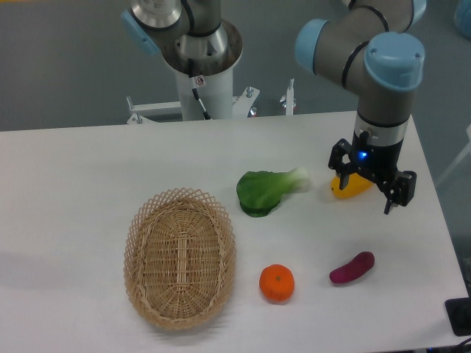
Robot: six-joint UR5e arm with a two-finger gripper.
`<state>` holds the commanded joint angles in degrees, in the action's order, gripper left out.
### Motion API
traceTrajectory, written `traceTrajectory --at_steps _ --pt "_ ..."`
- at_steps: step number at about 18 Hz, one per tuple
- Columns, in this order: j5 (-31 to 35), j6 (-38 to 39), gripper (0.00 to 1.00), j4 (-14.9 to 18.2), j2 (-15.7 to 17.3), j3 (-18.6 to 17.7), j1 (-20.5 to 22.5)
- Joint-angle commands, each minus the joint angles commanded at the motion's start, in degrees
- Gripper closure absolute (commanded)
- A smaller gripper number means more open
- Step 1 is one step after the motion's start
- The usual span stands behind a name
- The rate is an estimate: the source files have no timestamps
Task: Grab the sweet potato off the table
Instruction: 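Move the open gripper away from the yellow pepper toward the sweet potato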
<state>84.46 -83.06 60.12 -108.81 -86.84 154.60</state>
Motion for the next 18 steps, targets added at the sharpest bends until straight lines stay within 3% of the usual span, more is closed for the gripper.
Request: traceTrajectory --at_steps 12,18 --pt "0.2 -0.7 0.0 -2.3 -2.3 -1.1 -0.2" --pt "3.8 -3.5 0.0 -5.6 -8.0 0.1 -0.9"
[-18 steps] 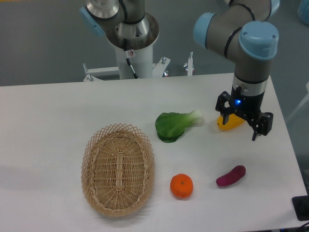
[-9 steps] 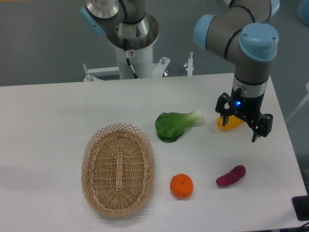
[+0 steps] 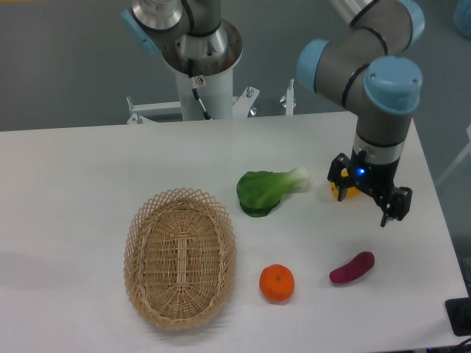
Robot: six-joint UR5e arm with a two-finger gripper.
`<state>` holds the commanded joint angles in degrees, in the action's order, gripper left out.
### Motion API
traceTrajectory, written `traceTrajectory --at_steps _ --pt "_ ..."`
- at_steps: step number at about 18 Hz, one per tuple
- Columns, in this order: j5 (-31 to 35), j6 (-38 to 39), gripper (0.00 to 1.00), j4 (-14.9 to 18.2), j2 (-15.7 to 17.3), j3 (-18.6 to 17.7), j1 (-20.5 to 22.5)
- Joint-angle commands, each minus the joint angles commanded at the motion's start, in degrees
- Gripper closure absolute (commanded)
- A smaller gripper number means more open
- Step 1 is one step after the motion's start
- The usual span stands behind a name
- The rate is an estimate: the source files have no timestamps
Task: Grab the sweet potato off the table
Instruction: 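Lower the open gripper down over the purple sweet potato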
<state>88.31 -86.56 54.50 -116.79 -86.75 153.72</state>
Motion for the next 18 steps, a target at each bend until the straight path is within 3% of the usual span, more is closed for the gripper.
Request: traceTrajectory --at_steps 5,12,15,18 --pt "1.5 -2.3 0.0 -2.2 -6.9 2.4 -0.9" --pt "1.2 -3.0 0.0 -4.1 -11.2 6.4 -1.0" --pt "1.2 -2.9 0.0 -4.4 -11.5 5.8 -1.1" --pt "1.4 -2.9 0.0 -7.3 -13.5 5.8 -1.2"
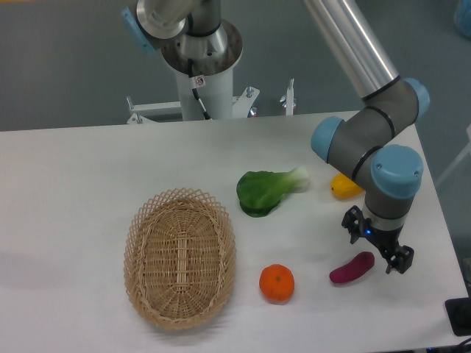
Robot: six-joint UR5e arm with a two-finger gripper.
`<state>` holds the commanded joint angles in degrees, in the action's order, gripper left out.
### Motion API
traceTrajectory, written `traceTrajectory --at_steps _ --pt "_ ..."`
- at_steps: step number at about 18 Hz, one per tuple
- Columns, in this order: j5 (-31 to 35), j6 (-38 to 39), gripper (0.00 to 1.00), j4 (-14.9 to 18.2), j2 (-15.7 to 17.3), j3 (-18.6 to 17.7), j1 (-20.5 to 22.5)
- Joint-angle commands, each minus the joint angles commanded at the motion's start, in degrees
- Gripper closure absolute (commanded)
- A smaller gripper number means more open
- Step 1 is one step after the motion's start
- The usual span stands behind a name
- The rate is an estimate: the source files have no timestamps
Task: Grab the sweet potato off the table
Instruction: 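Lower the open gripper down over the purple sweet potato, then close the gripper around the purple sweet potato, then lift the grasped sweet potato up off the table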
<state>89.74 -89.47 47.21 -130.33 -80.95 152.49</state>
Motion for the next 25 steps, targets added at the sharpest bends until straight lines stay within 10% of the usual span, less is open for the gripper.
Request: traceTrajectory --at_steps 9,15,25 --pt "0.2 0.3 0.02 -0.4 -0.7 -0.4 -0.1" --pt "0.4 -0.1 0.64 -0.4 -0.7 -0.4 -0.1" --pt "0.4 0.1 0.79 -0.4 0.2 -0.1 -0.2"
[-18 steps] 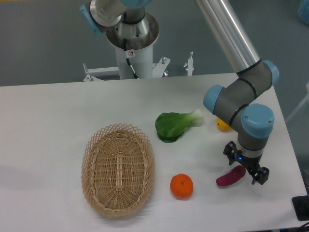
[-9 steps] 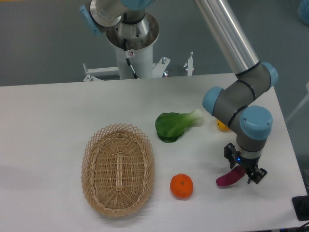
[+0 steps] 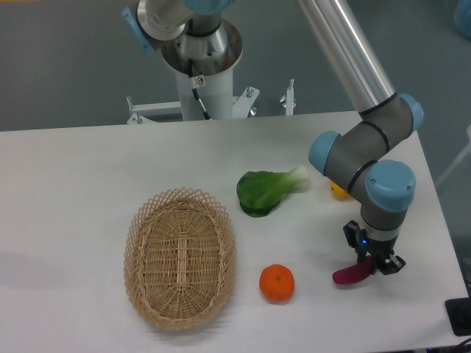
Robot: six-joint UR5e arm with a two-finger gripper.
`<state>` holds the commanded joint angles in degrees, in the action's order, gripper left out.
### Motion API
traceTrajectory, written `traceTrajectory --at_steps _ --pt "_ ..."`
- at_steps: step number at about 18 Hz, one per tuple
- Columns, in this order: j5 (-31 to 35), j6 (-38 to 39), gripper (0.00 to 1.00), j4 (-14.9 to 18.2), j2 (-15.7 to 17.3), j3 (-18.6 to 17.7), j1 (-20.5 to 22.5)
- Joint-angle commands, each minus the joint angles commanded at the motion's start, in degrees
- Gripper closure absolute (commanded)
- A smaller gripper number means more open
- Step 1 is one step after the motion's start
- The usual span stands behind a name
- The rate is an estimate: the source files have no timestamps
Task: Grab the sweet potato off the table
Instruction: 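Lift the grasped sweet potato up off the table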
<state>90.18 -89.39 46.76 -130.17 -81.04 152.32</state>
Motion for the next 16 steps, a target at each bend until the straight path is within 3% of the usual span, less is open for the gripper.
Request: traceTrajectory --at_steps 3,7,10,16 --pt "-0.1 0.8 0.78 0.1 2.5 -0.3 0.0" --pt "-0.7 6.7 0.78 2.2 10.5 -3.5 -1.8" --pt "-6.2 12.2 0.77 4.7 15.7 -5.4 -3.4" --pt "-10.4 17.9 0.77 6.2 20.8 -6.9 -3.8"
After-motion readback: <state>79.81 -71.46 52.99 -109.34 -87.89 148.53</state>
